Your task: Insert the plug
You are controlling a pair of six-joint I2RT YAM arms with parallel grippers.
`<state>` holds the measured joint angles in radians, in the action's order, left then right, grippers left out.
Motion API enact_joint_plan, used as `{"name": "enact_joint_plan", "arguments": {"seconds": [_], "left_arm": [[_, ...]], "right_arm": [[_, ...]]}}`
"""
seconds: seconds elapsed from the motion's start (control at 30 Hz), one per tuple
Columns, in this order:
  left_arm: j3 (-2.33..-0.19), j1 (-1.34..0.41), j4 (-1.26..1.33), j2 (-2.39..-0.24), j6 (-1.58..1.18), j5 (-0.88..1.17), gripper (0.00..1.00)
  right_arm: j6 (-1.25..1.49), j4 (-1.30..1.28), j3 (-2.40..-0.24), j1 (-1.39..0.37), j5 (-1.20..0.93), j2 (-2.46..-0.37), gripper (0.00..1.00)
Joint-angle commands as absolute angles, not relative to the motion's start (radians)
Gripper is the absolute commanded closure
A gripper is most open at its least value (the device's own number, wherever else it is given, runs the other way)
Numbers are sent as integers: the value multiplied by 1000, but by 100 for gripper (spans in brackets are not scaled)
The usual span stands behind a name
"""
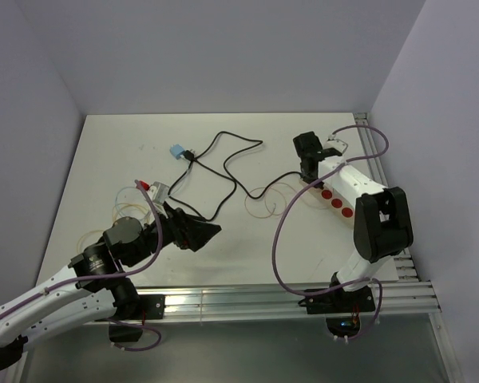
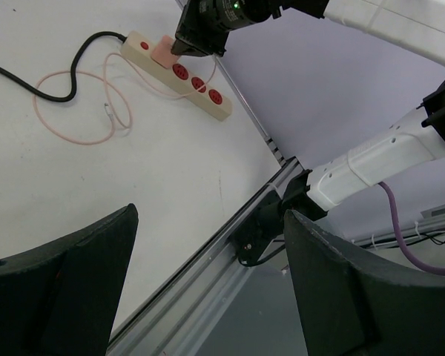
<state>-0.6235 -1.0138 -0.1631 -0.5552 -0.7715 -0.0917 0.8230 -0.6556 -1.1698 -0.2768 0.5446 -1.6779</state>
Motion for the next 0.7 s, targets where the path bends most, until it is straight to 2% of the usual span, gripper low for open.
{"name": "enact_joint_plan", "arguments": {"seconds": [0.0, 0.43, 0.67], "left_arm": [[-675, -1009, -141, -571, -767, -57, 15], [-678, -1009, -133, -594, -785, -46, 15], [-675, -1009, -121, -612, -801, -46, 16]], "right_arm": [[810, -748, -1098, -226, 363, -1782, 100], [736, -756, -1117, -196, 351, -1801, 100], [641, -646, -1101, -248, 439, -1692, 100]]}}
